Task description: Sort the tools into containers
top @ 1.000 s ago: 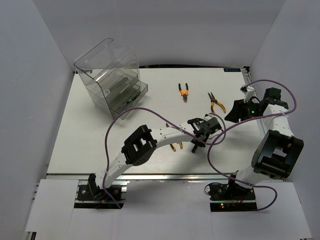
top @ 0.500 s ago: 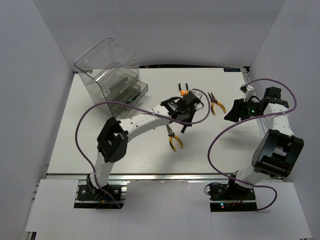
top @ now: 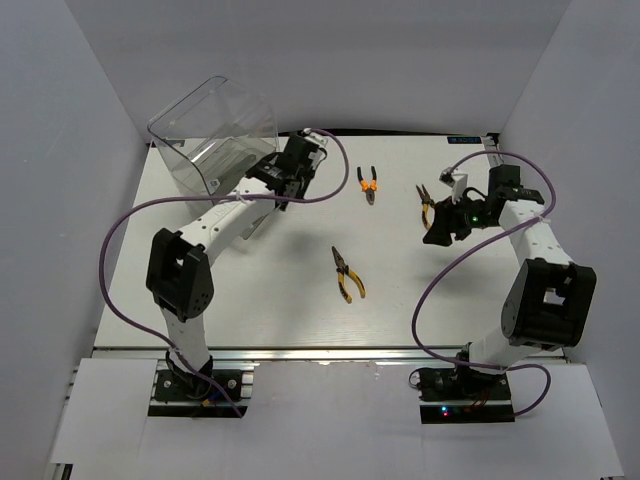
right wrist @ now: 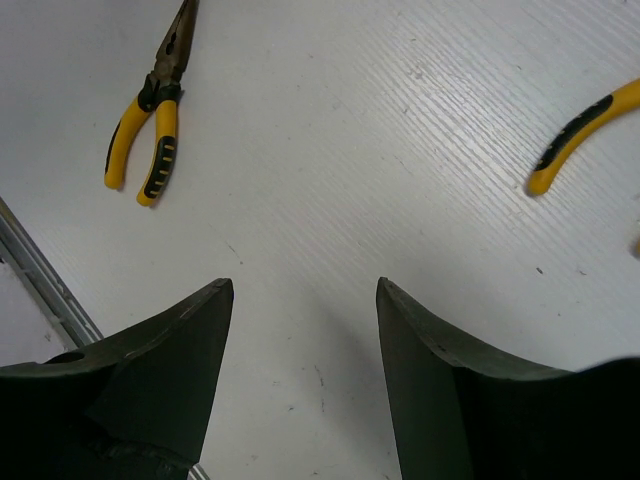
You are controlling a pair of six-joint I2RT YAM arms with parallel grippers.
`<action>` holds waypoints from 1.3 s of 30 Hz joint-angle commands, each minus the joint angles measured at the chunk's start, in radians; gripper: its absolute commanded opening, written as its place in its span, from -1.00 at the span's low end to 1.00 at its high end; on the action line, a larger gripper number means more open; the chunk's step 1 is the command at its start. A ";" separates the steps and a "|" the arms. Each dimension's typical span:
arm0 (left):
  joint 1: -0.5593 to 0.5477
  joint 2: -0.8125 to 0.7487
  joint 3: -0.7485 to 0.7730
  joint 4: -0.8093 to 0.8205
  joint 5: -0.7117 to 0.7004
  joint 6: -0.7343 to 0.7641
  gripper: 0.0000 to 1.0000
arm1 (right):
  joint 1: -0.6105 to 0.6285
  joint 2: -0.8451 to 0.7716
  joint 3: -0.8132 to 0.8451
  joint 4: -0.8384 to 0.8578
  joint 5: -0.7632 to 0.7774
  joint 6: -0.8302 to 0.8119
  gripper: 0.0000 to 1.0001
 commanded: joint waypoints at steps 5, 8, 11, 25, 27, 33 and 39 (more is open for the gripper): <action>0.131 -0.024 -0.048 0.060 -0.137 0.211 -1.00 | 0.070 0.011 0.062 -0.001 0.032 -0.013 0.32; 0.170 0.016 -0.035 0.078 -0.138 0.222 -1.00 | 0.093 0.015 0.075 -0.009 0.038 -0.012 0.32; 0.190 0.050 -0.012 0.087 -0.141 0.223 -1.00 | 0.103 0.018 0.088 -0.017 0.044 -0.018 0.32; 0.193 0.002 -0.017 0.072 -0.065 0.171 0.00 | 0.133 0.023 0.106 -0.047 0.046 -0.068 0.32; 0.193 -0.033 -0.017 0.063 0.004 0.141 -0.01 | 0.133 0.021 0.109 -0.067 0.023 -0.116 0.32; 0.193 -0.113 -0.084 0.078 0.407 -0.017 -0.89 | 0.172 -0.017 0.076 -0.081 -0.066 -0.271 0.08; 0.193 -0.082 -0.178 0.080 0.406 -0.059 -1.00 | 0.218 -0.032 0.049 -0.052 -0.048 -0.291 -0.42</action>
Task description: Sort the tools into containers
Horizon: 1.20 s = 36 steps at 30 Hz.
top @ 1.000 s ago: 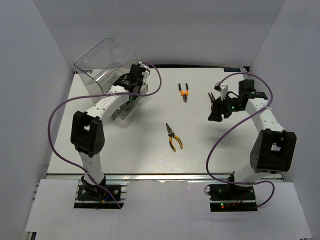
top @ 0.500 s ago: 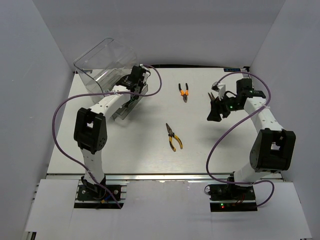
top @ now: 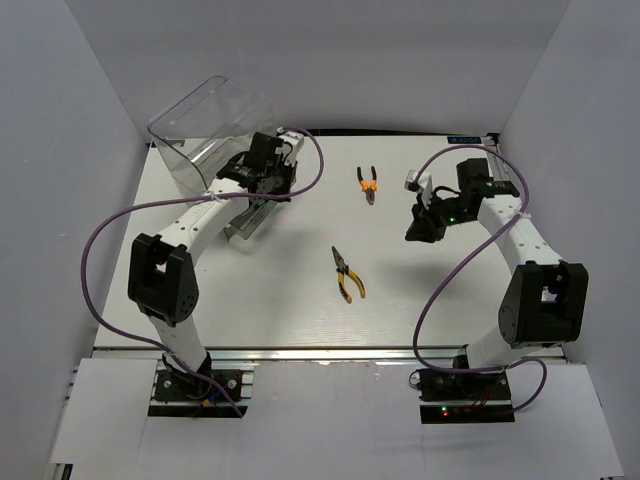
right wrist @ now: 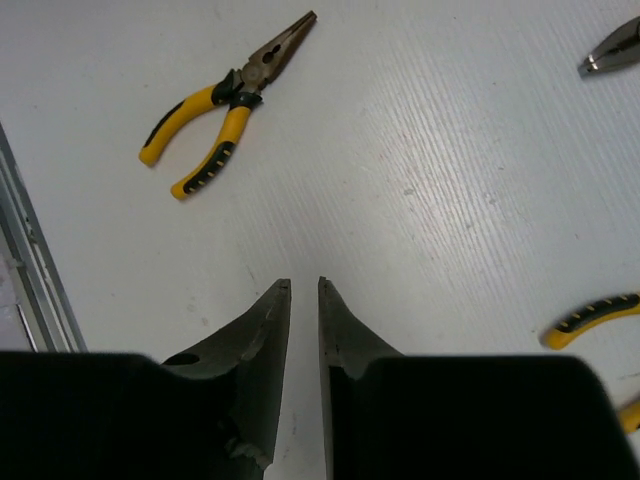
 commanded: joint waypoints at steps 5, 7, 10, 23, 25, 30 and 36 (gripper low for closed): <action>0.001 0.072 -0.050 0.009 0.008 -0.049 -1.00 | 0.040 -0.019 0.004 0.033 -0.019 -0.008 -0.75; 0.001 0.103 -0.044 0.013 -0.052 -0.047 -1.00 | 0.047 -0.016 0.012 0.041 -0.016 0.000 -0.74; 0.001 0.134 -0.023 0.015 -0.205 -0.055 -0.94 | 0.053 -0.013 0.020 0.050 -0.007 0.009 -0.72; 0.001 0.217 0.068 0.016 -0.493 -0.052 0.42 | 0.060 -0.007 0.018 0.061 -0.004 0.030 -0.67; 0.001 0.235 0.080 0.019 -0.518 -0.041 0.48 | 0.062 -0.008 0.017 0.059 -0.004 0.032 -0.67; 0.001 0.269 0.125 0.012 -0.539 -0.015 0.52 | 0.063 -0.010 0.024 0.053 -0.004 0.030 -0.66; 0.001 0.235 0.128 0.009 -0.496 -0.018 0.52 | 0.063 -0.027 0.004 0.044 -0.002 0.024 -0.65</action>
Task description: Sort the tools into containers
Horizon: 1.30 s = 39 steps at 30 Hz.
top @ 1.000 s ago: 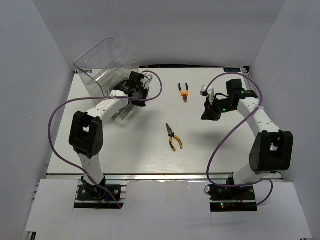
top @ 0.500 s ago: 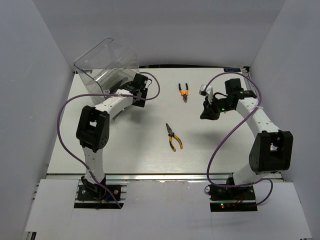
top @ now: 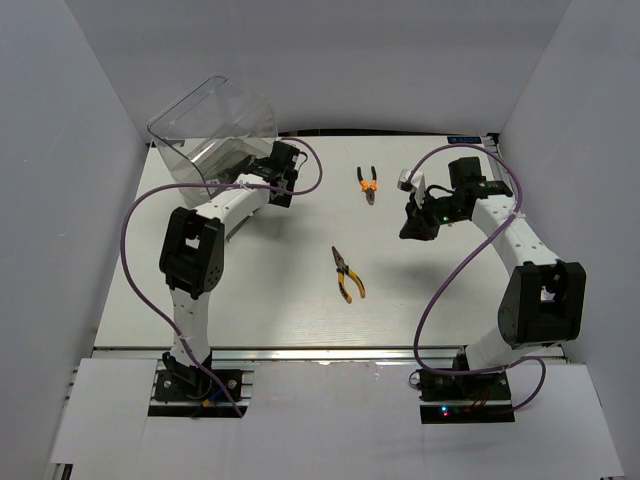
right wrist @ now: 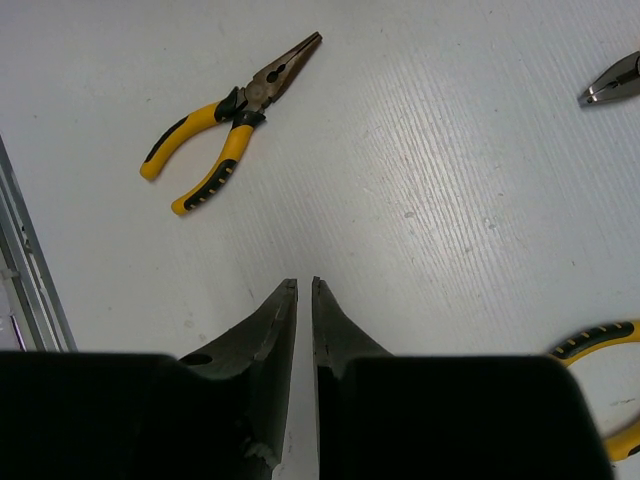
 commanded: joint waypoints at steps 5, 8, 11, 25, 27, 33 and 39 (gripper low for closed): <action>0.002 -0.132 -0.015 0.001 0.115 -0.002 0.45 | 0.005 -0.030 0.001 -0.012 -0.022 -0.004 -0.65; 0.002 -0.204 -0.076 0.005 0.250 -0.019 0.12 | 0.012 -0.019 -0.007 -0.010 -0.049 0.012 -0.65; 0.002 -0.253 -0.136 0.016 0.316 -0.077 -0.48 | 0.034 -0.004 -0.010 0.002 -0.074 0.046 -0.64; 0.067 -0.869 -0.484 -0.021 0.442 -0.438 0.06 | 0.327 0.516 0.344 0.498 -0.143 0.872 -0.29; 0.070 -0.920 -0.494 -0.064 0.389 -0.481 0.26 | 0.363 0.588 0.436 0.591 -0.172 1.013 -0.13; 0.073 -1.101 -0.532 -0.134 0.284 -0.588 0.41 | 0.426 0.903 0.655 1.030 -0.179 1.608 0.22; 0.073 -1.233 -0.584 -0.202 0.254 -0.700 0.45 | 0.484 1.078 0.851 1.198 -0.084 1.683 0.45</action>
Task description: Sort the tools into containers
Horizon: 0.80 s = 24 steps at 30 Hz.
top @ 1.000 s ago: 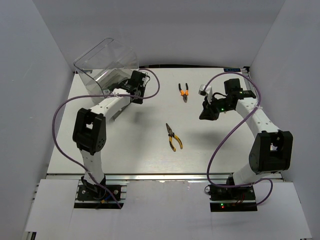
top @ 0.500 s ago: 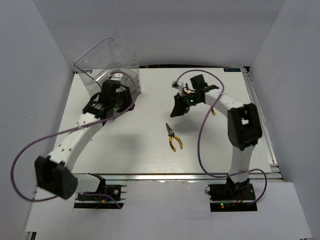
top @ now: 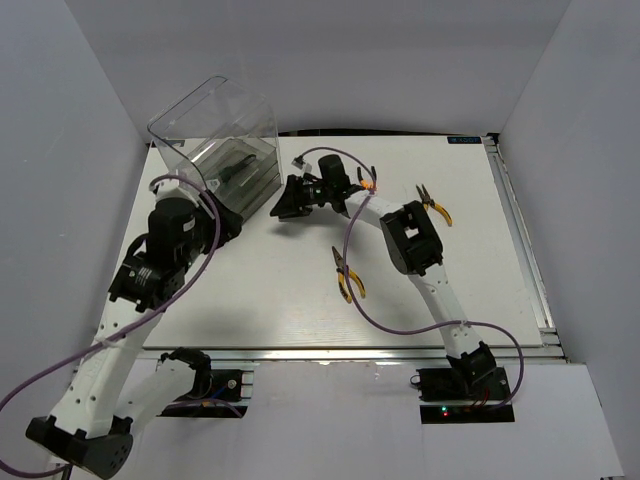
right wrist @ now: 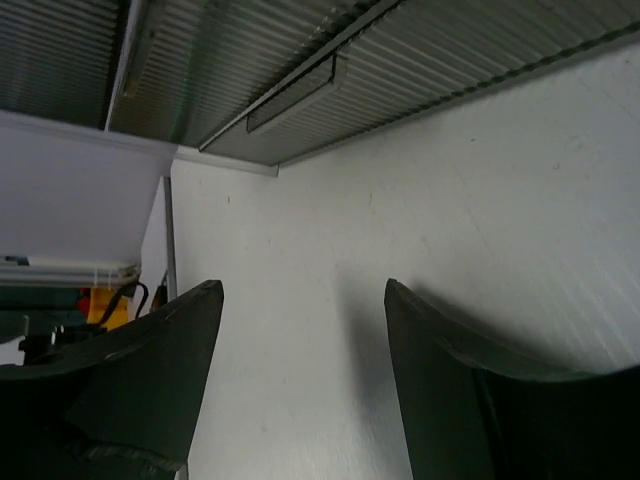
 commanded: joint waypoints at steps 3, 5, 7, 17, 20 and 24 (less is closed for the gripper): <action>0.004 -0.100 -0.042 -0.062 -0.054 -0.112 0.54 | 0.030 0.069 0.069 0.291 0.098 0.205 0.43; 0.004 -0.109 -0.045 -0.062 -0.055 -0.117 0.56 | 0.030 0.091 0.080 0.320 0.144 0.248 0.36; 0.004 -0.105 -0.042 -0.062 -0.045 -0.118 0.56 | 0.030 0.120 0.093 0.374 0.171 0.279 0.29; 0.004 -0.059 -0.050 -0.068 -0.030 -0.141 0.56 | 0.052 0.194 0.142 0.417 0.378 0.466 0.01; 0.004 -0.048 -0.056 -0.066 -0.028 -0.145 0.57 | 0.061 0.202 0.152 0.449 0.377 0.488 0.00; 0.004 -0.031 -0.063 -0.063 -0.027 -0.143 0.58 | 0.062 0.199 0.149 0.481 0.372 0.506 -0.02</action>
